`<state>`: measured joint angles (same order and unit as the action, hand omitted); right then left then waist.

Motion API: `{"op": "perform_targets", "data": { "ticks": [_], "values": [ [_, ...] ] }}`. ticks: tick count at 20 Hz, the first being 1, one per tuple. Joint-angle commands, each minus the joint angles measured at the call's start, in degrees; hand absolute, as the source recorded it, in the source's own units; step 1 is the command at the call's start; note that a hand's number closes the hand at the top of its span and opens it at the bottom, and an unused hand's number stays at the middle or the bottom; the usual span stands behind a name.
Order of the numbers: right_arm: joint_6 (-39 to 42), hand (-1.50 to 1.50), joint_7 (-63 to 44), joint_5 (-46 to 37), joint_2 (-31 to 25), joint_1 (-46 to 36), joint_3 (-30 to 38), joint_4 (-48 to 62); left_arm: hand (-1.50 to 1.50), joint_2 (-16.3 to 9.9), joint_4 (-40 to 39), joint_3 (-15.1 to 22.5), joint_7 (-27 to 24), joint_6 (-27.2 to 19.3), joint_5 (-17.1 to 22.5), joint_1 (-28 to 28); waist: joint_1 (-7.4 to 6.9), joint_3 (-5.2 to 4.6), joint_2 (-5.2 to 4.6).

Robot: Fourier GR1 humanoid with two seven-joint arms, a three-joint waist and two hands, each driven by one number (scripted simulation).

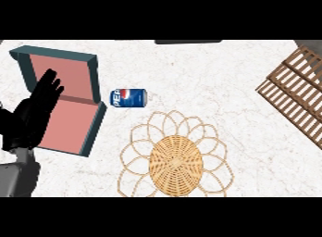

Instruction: Pick the squash from the placemat and place it in the tiered shelf

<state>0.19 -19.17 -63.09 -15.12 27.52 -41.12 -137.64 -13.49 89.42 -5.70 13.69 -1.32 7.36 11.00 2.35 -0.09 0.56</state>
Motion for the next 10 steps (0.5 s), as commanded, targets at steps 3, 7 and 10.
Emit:
{"op": "perform_targets", "data": {
  "ticks": [3,7,10],
  "values": [
    [5.3,1.5,-5.5,3.3,-1.7,-0.6,8.3,-20.7,0.0,0.6,-1.2,0.3,0.8,-0.8,-0.4,2.0,0.06,-0.09,-0.55],
    [6.1,1.5,-7.7,6.9,0.3,-2.7,13.6,-20.0,0.0,0.1,-1.1,-0.1,0.5,0.2,0.2,1.5,-0.41,-0.05,-0.58],
    [7.6,1.5,-9.5,8.0,1.0,-4.6,18.6,-18.8,0.0,0.3,-0.3,0.3,0.0,-0.4,-0.6,1.1,-0.31,-0.03,-0.49]
  ]
}}
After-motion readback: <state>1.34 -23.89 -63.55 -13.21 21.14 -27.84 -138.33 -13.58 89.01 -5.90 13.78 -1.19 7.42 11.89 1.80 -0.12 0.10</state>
